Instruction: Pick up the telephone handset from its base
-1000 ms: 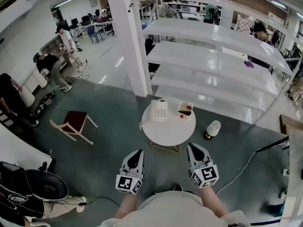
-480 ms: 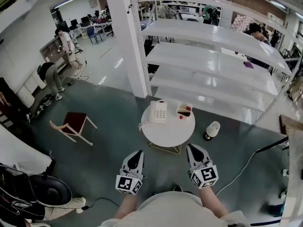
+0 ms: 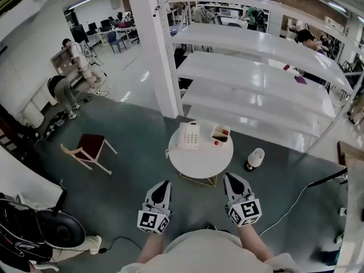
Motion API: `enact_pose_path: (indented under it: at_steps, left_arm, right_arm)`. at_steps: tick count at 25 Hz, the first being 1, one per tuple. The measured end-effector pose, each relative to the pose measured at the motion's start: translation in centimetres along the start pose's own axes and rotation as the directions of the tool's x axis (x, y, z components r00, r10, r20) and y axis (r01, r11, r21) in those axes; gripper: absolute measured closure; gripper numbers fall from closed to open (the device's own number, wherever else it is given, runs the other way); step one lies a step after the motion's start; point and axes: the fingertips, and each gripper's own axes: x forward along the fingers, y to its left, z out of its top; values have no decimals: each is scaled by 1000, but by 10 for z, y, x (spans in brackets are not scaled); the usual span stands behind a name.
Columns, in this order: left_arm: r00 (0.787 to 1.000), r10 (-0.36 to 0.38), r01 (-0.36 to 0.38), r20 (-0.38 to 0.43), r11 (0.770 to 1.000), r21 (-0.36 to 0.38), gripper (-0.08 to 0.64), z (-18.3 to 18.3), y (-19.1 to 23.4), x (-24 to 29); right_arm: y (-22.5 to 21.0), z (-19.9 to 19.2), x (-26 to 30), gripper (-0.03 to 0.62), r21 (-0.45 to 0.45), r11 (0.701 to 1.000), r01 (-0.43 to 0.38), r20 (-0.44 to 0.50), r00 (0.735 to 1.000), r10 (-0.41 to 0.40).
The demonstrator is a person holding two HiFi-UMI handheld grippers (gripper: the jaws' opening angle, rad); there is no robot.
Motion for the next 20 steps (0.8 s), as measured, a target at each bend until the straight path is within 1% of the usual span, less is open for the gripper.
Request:
enact_pose_path:
  at_steps: [7,11,16,20]
  left_arm:
    - [999,37,-37,14,999,-4,538,1,-18,16]
    - [998,50,-50,30,999,2,538,2,-26,24]
    - [997,68,-67,32,998,-9,538,4,-27,36]
    - [997,70,-70,42,998,-7,538,5,-22,46]
  right_arm:
    - [-28,3,-5,583,3,1000,-29,3,1000,29]
    - [-43,4,-9,583,-12,999,-47,3,999,47]
    - [-62,5,-7,583,3,999,-33,8,999,33]
    - [-67,6,0,583,2,999,-47,10,999,47]
